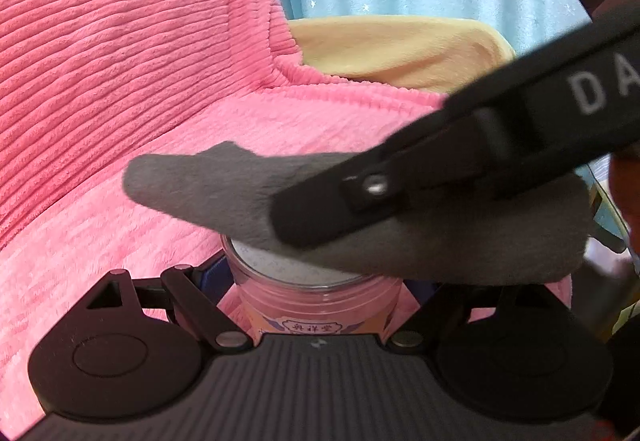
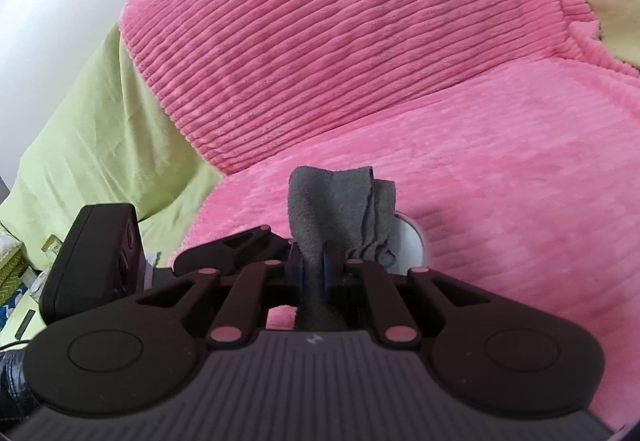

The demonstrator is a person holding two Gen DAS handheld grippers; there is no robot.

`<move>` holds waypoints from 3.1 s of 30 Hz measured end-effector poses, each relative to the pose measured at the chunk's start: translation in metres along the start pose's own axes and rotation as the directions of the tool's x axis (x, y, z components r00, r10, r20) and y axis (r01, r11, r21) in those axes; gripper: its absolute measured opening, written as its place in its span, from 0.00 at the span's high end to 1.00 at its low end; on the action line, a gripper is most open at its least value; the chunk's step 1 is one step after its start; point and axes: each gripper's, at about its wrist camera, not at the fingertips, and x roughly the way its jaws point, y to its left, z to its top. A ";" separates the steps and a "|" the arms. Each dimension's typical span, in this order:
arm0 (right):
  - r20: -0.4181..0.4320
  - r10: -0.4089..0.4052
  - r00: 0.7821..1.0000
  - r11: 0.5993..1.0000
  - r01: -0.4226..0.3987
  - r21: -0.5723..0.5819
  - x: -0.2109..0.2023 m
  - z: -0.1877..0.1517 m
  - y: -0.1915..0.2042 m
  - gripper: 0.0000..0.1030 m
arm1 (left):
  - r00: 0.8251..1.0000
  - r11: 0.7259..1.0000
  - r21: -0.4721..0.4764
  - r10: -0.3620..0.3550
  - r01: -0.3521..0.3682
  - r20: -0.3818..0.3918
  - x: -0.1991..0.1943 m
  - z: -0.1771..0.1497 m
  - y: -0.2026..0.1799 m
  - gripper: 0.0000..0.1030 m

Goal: Clean container
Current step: 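Wipe the grey cloth across the white lid with the right gripper, then set the jar upright on the blanket with the left gripper while the right gripper lays down the cloth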

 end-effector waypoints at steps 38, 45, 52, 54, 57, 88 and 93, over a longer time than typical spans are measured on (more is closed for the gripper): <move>-0.064 -0.297 0.953 0.924 0.270 -0.272 0.029 0.004 -0.057 0.93 | 0.990 0.984 -0.114 0.137 -0.134 0.019 -0.016 -0.007 0.037 0.16; -0.082 -0.342 0.936 0.880 0.289 -0.378 0.034 -0.011 -0.040 0.91 | 0.988 0.982 -0.114 0.151 -0.150 0.003 -0.013 -0.006 0.035 0.12; -0.069 -0.413 0.908 0.780 0.313 -0.542 0.030 -0.010 -0.020 0.91 | 0.987 0.979 -0.128 0.156 -0.158 -0.020 -0.021 -0.004 0.032 0.04; -0.075 -0.439 0.896 0.751 0.319 -0.578 0.030 -0.013 -0.015 0.91 | 0.987 0.979 -0.128 0.158 -0.160 -0.023 -0.024 -0.005 0.031 0.03; -0.100 -0.448 0.889 0.749 0.312 -0.584 0.030 -0.019 -0.012 0.91 | 0.988 0.979 -0.131 0.152 -0.156 -0.035 -0.030 -0.007 0.027 0.03; -0.020 -0.578 0.816 0.348 0.224 -0.910 0.039 -0.055 0.007 0.92 | 0.989 0.976 -0.165 0.145 -0.145 -0.017 -0.048 -0.022 0.032 0.02; 0.047 -0.541 0.840 0.124 0.135 -0.983 0.036 -0.077 -0.004 0.92 | 0.989 0.972 -0.183 0.147 -0.148 -0.019 -0.048 -0.024 0.036 0.02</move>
